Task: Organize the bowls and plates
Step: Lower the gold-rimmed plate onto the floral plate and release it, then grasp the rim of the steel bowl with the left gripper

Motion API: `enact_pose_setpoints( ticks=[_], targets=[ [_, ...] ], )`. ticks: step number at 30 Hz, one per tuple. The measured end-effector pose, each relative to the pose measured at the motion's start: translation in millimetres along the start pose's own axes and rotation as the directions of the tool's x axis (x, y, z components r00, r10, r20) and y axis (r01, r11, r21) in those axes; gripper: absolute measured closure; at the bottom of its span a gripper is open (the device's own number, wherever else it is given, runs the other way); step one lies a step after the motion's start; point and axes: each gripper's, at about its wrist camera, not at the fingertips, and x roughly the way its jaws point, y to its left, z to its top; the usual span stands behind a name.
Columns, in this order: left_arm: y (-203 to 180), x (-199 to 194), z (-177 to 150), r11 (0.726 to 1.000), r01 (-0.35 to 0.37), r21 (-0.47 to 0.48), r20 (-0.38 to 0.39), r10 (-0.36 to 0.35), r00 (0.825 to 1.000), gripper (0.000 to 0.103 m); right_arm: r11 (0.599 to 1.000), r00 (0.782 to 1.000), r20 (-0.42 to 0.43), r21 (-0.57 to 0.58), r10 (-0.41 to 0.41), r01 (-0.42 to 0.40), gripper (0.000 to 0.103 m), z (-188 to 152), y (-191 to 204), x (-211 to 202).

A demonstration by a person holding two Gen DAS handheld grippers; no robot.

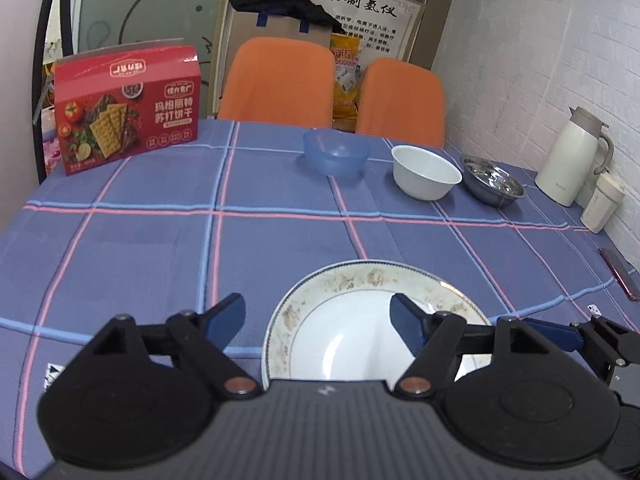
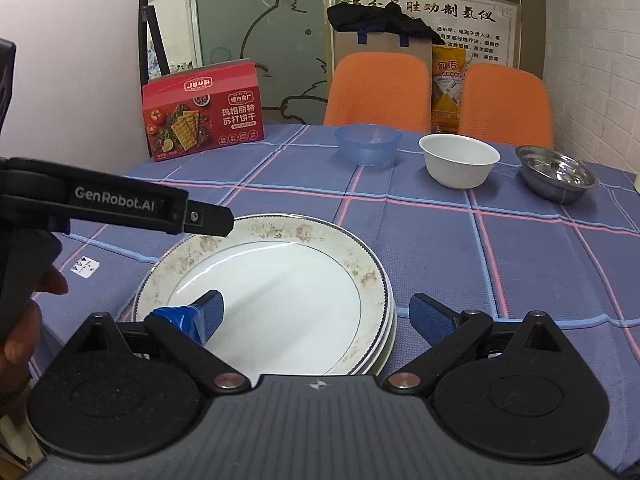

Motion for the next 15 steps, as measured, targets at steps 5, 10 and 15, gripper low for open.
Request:
enact_pose_setpoints(
  ticks=[5,10,15],
  targets=[
    [-9,5,4,1.0,0.01,0.016,-0.009,-0.01,1.0,0.03,0.999,0.999,0.022,0.042,-0.025,0.024,0.016,2,-21,-4],
    [-27,21,6,0.998,0.035,0.043,-0.054,-0.032,0.998,0.029,0.987,0.999,0.011,0.155,-0.036,0.034,0.016,1,-57,-4],
    [-53,40,15,0.995,0.053,0.083,-0.089,-0.046,0.995,0.029,0.976,0.997,0.002,0.201,-0.082,0.079,0.016,1,-90,-3]
  ],
)
